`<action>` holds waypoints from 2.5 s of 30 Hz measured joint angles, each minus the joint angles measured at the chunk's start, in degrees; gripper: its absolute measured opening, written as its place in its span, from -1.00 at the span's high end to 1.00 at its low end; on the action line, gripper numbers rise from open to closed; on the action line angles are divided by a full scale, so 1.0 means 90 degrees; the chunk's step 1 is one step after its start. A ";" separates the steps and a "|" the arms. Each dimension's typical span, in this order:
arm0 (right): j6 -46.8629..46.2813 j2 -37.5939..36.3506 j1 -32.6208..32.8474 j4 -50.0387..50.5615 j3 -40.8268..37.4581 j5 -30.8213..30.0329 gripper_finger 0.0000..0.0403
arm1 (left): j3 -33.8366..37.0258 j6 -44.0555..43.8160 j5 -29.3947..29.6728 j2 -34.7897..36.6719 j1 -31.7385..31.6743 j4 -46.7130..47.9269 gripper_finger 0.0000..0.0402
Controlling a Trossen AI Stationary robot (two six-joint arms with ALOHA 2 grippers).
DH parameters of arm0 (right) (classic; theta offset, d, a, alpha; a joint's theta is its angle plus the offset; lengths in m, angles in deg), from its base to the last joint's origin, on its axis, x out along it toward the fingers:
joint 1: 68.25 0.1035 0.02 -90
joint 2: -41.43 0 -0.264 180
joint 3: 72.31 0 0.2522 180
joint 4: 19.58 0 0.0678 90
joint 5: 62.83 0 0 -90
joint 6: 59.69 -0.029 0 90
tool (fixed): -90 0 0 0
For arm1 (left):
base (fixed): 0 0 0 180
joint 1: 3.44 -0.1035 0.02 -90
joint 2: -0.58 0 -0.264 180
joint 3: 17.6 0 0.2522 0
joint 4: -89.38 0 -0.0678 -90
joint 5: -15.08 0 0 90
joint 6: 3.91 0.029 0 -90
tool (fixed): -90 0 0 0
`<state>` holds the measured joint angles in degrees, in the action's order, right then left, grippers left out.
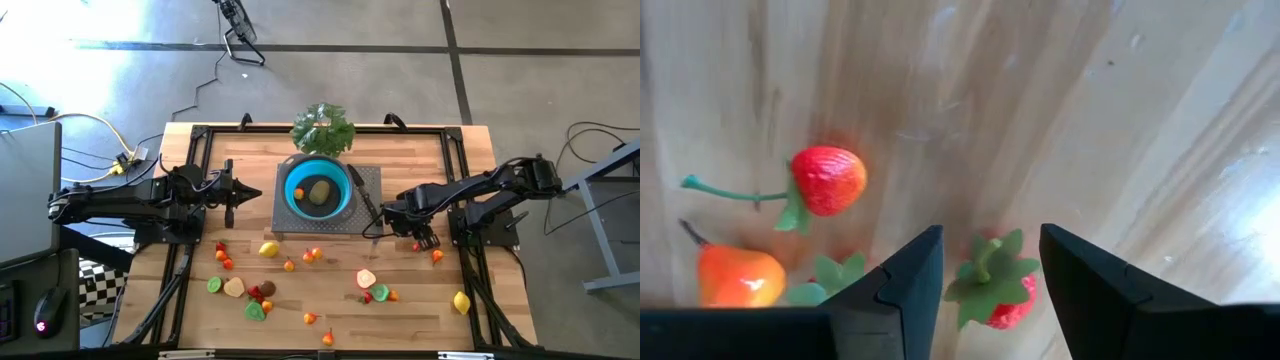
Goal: Pick & Place Fruit
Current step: Put the strawberry into the blue strainer bowl on to the shelf
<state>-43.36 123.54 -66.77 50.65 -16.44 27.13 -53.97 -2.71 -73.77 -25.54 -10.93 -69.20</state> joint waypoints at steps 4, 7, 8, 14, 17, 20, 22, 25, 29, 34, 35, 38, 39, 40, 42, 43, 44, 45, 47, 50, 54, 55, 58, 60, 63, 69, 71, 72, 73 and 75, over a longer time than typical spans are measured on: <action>-0.0011 0.0000 -0.0001 -0.0040 0.0000 0.0001 0.21 | 0.0000 0.0001 0.0000 0.0002 0.0000 0.0000 1.00; -0.0021 0.0000 0.0001 -0.0043 0.0000 0.0001 0.21 | 0.0000 0.0001 0.0000 0.0002 0.0001 0.0000 1.00; -0.0021 -0.0001 0.0002 -0.0043 0.0000 0.0001 0.21 | 0.0000 -0.0001 0.0000 0.0000 0.0001 0.0000 1.00; -0.0021 -0.0001 0.0002 -0.0043 0.0000 0.0029 0.21 | 0.0000 -0.0002 0.0000 0.0000 -0.0001 0.0050 1.00; -0.0021 -0.0001 -0.0001 -0.0098 -0.0033 0.0050 0.21 | 0.0000 -0.0004 0.0000 0.0002 -0.0002 0.0105 1.00; -0.0025 -0.0003 -0.0001 -0.0335 -0.0249 0.0125 0.21 | 0.0000 -0.0013 -0.0002 0.0002 0.0001 0.0177 1.00; -0.0151 -0.0003 0.0002 -0.0374 -0.0366 0.0140 0.21 | 0.0000 -0.0016 -0.0002 -0.0001 0.0001 0.0187 1.00; -0.0318 -0.0003 0.0002 -0.0379 -0.0389 0.0116 0.21 | 0.0000 -0.0014 -0.0002 0.0000 0.0000 0.0189 1.00; -0.0332 -0.0003 0.0002 -0.0409 -0.0389 0.0010 0.25 | 0.0000 -0.0013 -0.0002 0.0001 -0.0002 0.0192 1.00; -0.0319 -0.0003 0.0002 -0.0407 -0.0389 -0.0110 0.47 | 0.0000 -0.0011 -0.0002 0.0000 0.0001 0.0192 1.00; -0.0334 -0.0003 0.0001 -0.0407 -0.0389 -0.0156 0.52 | 0.0000 -0.0011 -0.0002 0.0000 -0.0002 0.0192 1.00; -0.0333 -0.0003 0.0002 -0.0407 -0.0389 -0.0174 0.68 | 0.0000 -0.0008 -0.0002 0.0002 -0.0002 0.0192 1.00; -0.0334 -0.0003 0.0002 -0.0407 -0.0389 -0.0172 0.73 | 0.0000 -0.0008 -0.0002 0.0002 -0.0002 0.0192 1.00; -0.0332 -0.0003 0.0002 -0.0407 -0.0389 -0.0172 0.78 | 0.0000 -0.0008 -0.0002 0.0000 -0.0001 0.0190 1.00; -0.0332 -0.0003 0.0002 -0.0404 -0.0389 -0.0174 0.87 | 0.0000 -0.0006 -0.0002 0.0000 0.0001 0.0192 1.00; -0.0334 -0.0003 0.0002 -0.0404 -0.0389 -0.0174 0.92 | 0.0000 -0.0006 -0.0002 0.0002 -0.0001 0.0191 1.00; -0.0331 -0.0003 0.0002 -0.0404 -0.0389 -0.0174 0.95 | 0.0000 -0.0004 -0.0002 0.0001 -0.0001 0.0190 1.00; -0.0332 -0.0003 0.0002 -0.0403 -0.0389 -0.0174 0.95 | 0.0000 -0.0001 -0.0002 0.0001 -0.0001 0.0192 1.00; -0.0334 -0.0003 0.0002 -0.0377 -0.0386 -0.0229 0.96 | 0.0000 0.0001 -0.0002 0.0002 -0.0002 0.0192 1.00; -0.0345 -0.0003 0.0002 -0.0151 -0.0272 -0.0339 0.97 | 0.0000 0.0001 -0.0002 0.0001 -0.0001 0.0190 1.00; -0.0515 -0.0003 0.0004 0.0141 0.0115 -0.0340 0.97 | 0.0000 -0.0001 -0.0002 0.0002 0.0001 0.0189 1.00; -0.0549 -0.0003 0.0003 0.0218 0.0228 -0.0346 0.97 | 0.0000 0.0001 0.0000 -0.0001 -0.0002 0.0189 1.00; -0.0649 -0.0003 0.0004 0.0418 0.0577 -0.0340 0.97 | 0.0000 0.0000 -0.0002 0.0002 -0.0001 0.0189 1.00; -0.0672 -0.0004 0.0002 0.0553 0.0824 -0.0318 0.97 | 0.0000 -0.0001 -0.0002 0.0002 0.0000 0.0189 1.00; -0.0775 -0.0005 0.0002 0.0910 0.1140 -0.0194 0.97 | 0.0000 -0.0001 -0.0002 0.0002 0.0001 0.0189 1.00; -0.0988 -0.0191 0.0002 0.1487 0.1343 -0.0013 0.98 | 0.0000 -0.0001 -0.0002 0.0001 0.0000 0.0221 1.00; -0.1185 -0.0354 0.0011 0.1560 0.1343 0.0020 0.98 | 0.0000 -0.0001 -0.0002 0.0000 0.0001 0.0224 1.00; -0.1277 -0.0456 0.0030 0.1568 0.1343 0.0014 0.98 | 0.0000 -0.0001 -0.0002 0.0002 -0.0002 0.0228 1.00; -0.1337 -0.0563 0.0055 0.1568 0.1343 0.0002 0.98 | 0.0000 -0.0001 -0.0002 0.0002 -0.0002 0.0246 1.00; -0.1415 -0.0805 0.0124 0.1573 0.1343 -0.0001 0.98 | -0.0001 -0.0001 -0.0002 -0.0001 -0.0001 0.0286 1.00</action>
<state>-56.09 116.30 -65.66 64.81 -4.36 27.12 -53.98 -2.72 -73.79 -25.55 -10.93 -66.62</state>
